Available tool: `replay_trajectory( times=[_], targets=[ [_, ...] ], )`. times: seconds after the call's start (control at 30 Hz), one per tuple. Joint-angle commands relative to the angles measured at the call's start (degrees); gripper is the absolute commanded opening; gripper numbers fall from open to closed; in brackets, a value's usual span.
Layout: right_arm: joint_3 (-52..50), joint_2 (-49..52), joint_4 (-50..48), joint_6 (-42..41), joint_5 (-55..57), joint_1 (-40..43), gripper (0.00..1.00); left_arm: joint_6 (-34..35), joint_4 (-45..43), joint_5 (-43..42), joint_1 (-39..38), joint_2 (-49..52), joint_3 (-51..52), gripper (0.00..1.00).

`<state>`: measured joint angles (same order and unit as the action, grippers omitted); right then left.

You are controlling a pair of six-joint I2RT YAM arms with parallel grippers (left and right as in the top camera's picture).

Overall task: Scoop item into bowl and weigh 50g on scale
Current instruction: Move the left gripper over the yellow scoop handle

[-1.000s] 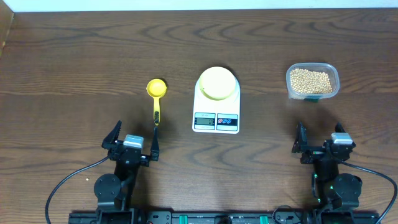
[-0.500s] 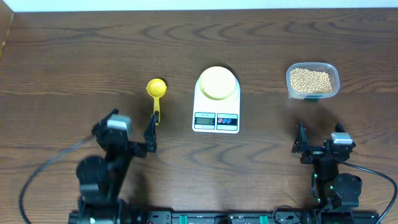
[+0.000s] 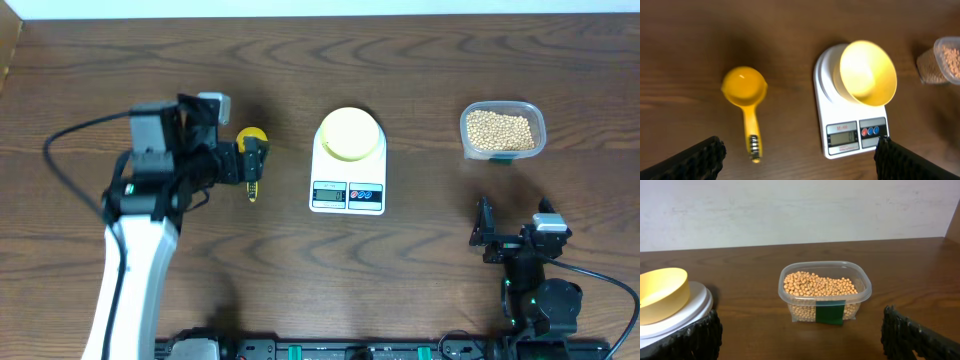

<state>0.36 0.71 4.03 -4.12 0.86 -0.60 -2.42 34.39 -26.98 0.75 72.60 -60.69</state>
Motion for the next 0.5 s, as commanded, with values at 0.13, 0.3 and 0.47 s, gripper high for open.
replay_trajectory(
  times=[0.13, 0.3, 0.47],
  targets=[
    [0.0, -0.3, 0.2, -0.5, 0.1, 0.2, 0.99, 0.8, -3.4, -3.9, 0.3, 10.2, -1.1, 0.98],
    [0.0, -0.3, 0.2, -0.5, 0.1, 0.2, 0.99, 0.8, -7.5, -3.8, 0.3, 14.9, -1.1, 0.98],
    [0.0, -0.3, 0.2, -0.5, 0.1, 0.2, 0.99, 0.9, -9.9, 1.2, 0.3, 19.6, -1.1, 0.98]
  ],
)
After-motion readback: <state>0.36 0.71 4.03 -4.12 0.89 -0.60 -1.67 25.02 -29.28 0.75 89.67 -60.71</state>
